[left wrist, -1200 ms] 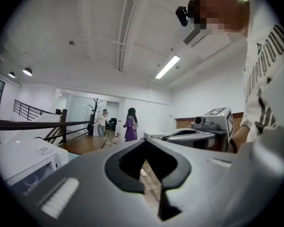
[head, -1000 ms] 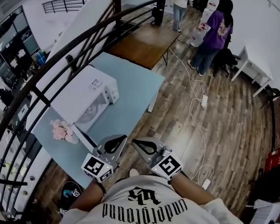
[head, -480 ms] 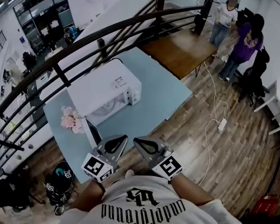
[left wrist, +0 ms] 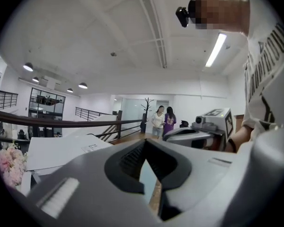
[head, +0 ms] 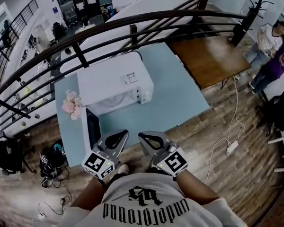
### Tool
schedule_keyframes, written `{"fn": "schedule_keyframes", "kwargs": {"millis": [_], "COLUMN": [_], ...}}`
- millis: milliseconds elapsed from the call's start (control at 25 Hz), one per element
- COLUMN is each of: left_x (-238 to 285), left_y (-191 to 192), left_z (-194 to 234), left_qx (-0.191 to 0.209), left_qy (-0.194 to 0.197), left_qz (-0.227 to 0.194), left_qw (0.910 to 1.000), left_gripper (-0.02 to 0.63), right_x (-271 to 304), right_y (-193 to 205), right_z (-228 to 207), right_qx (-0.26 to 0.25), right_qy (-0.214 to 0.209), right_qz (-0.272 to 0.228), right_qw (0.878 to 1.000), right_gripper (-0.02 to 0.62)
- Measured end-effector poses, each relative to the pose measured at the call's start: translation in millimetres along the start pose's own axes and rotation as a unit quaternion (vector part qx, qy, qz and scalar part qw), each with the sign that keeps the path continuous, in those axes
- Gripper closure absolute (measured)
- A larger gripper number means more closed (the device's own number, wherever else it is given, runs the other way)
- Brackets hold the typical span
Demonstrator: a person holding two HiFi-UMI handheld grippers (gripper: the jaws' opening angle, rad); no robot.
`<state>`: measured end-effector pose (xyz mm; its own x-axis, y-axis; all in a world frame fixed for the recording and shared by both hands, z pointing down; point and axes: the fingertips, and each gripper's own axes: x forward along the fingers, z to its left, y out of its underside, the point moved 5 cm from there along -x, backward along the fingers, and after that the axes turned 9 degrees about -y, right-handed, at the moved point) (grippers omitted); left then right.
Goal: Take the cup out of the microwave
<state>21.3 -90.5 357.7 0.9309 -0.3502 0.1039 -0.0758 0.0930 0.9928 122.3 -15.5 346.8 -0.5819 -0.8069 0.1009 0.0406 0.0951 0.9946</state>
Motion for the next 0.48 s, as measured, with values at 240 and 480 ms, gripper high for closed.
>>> {"fn": "schedule_keyframes", "kwargs": {"millis": [240, 480], "left_x": [21, 28], "left_y": [-3, 6], "left_z": [-22, -17], "left_qx": [-0.008, -0.011], "left_qy": [-0.052, -0.1], "left_qz": [-0.01, -0.005], "left_qw": [0.9986, 0.9949], "left_gripper": [0.557, 0.557], "right_x": [-27, -25], "right_y": [9, 16], "right_z": [-23, -42], "right_qx": [0.0, 0.006], "right_qy": [-0.057, -0.091], "right_qz": [0.007, 0.013], "right_qw": [0.998, 0.996], "right_gripper": [0.595, 0.595]}}
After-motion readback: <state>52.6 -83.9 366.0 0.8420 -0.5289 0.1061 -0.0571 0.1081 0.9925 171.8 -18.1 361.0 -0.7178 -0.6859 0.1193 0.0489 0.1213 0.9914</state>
